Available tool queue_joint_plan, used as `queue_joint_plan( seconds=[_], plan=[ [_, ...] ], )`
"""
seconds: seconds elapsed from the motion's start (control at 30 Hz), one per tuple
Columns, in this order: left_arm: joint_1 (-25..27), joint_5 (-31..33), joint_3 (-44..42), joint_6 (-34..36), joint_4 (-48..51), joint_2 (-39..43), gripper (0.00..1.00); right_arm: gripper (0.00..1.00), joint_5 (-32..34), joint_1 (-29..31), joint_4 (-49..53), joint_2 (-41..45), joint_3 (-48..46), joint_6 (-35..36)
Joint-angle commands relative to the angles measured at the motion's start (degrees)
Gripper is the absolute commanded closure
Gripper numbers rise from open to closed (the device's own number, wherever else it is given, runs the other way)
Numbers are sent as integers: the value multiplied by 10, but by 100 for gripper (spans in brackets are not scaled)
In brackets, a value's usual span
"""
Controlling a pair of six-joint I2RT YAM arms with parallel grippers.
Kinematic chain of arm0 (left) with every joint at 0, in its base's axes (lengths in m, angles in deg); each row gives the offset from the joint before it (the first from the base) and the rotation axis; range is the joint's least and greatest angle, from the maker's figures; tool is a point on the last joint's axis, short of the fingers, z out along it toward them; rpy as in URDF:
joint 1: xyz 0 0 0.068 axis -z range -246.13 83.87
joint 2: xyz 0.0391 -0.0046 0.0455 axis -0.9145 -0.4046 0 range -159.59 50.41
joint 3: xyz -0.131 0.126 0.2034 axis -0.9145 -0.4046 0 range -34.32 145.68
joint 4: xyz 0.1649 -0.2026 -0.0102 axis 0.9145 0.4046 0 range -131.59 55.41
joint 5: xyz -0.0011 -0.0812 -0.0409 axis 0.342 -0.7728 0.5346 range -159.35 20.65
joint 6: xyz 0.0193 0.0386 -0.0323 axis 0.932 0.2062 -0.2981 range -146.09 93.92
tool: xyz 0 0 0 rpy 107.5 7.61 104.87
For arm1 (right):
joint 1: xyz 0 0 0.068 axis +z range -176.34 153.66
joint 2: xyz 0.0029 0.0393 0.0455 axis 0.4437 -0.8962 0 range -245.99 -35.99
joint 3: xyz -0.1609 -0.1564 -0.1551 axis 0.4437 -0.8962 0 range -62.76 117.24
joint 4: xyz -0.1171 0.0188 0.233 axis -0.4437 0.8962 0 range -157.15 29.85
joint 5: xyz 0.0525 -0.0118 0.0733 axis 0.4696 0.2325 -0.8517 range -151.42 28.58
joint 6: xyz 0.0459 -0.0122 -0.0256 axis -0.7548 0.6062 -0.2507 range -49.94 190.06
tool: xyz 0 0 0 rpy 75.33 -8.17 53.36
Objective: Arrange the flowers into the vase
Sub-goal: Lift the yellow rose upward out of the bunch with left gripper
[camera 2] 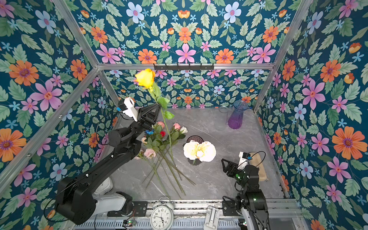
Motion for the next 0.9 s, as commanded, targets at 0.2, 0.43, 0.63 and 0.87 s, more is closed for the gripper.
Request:
queue_joint_plan(
  seconds=[0.2,0.43,0.63,0.87],
  plan=[
    [0,1,92,-63,-143,-102,100,28,4,1,-3,3,-3,-2],
    [13,-11,201,-98,-142,-159,100,28,6,0,-1,5,-2,-3],
    [26,9,235,-136,-142,-172,100,28,7,0,3,10,-3,-3],
    [33,18,242,-161,-143,-166,100,28,7,0,4,14,-3,-3]
  ],
)
